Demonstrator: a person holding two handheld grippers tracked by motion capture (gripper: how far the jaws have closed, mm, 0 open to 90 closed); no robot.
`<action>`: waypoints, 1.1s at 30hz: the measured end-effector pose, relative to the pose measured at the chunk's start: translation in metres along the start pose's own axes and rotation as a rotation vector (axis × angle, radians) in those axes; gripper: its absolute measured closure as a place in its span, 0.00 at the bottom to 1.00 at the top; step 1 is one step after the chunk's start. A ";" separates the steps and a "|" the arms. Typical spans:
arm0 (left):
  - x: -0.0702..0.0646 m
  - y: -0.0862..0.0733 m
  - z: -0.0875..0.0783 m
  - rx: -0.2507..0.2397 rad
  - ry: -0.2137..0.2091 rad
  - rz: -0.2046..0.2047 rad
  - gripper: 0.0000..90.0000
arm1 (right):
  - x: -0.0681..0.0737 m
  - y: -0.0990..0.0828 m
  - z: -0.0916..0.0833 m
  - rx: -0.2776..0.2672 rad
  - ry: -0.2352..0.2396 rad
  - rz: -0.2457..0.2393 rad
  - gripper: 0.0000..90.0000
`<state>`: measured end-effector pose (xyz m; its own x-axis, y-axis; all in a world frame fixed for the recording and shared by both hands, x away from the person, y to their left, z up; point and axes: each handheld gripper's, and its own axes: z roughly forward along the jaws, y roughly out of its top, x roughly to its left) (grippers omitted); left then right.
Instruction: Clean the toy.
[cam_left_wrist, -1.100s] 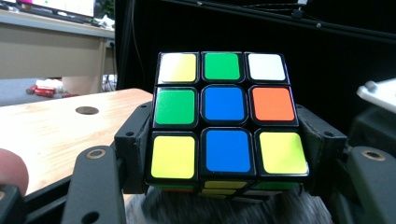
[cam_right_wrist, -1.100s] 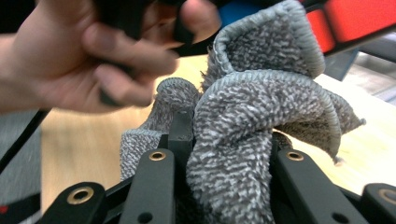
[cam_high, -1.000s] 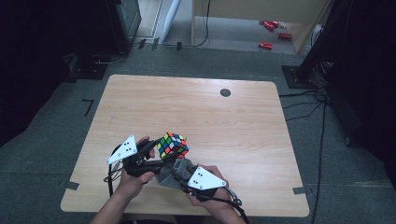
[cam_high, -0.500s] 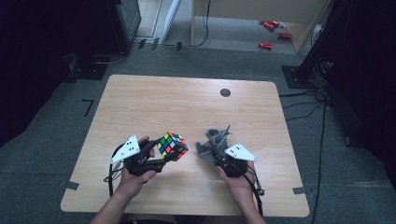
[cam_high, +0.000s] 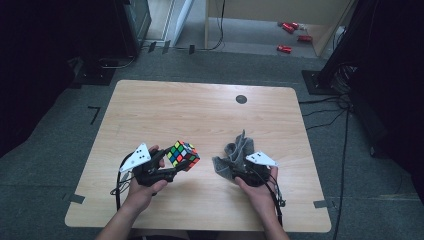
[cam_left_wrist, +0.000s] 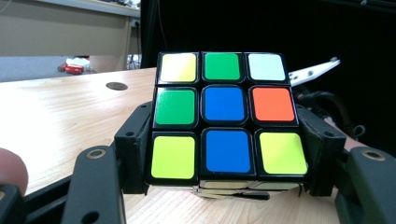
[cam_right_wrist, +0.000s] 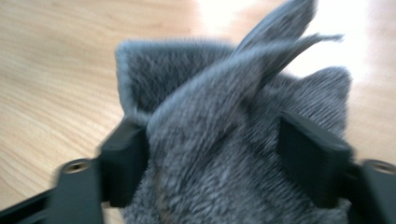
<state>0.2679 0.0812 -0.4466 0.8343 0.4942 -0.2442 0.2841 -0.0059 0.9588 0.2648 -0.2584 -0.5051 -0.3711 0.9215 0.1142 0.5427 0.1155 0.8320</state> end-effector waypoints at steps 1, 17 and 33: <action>0.000 0.000 0.000 0.002 0.002 -0.002 0.38 | 0.001 0.002 -0.002 -0.012 -0.002 -0.008 0.26; 0.000 0.000 0.005 0.033 0.012 -0.049 0.38 | 0.073 0.018 -0.029 -0.262 0.200 -0.273 0.20; -0.017 -0.007 0.024 0.096 -0.022 -0.109 0.38 | 0.109 0.006 -0.021 -0.317 0.191 -0.424 0.20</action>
<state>0.2627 0.0521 -0.4530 0.8062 0.4769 -0.3501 0.4165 -0.0372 0.9084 0.2120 -0.1649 -0.4764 -0.6530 0.7322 -0.1938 0.0747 0.3169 0.9455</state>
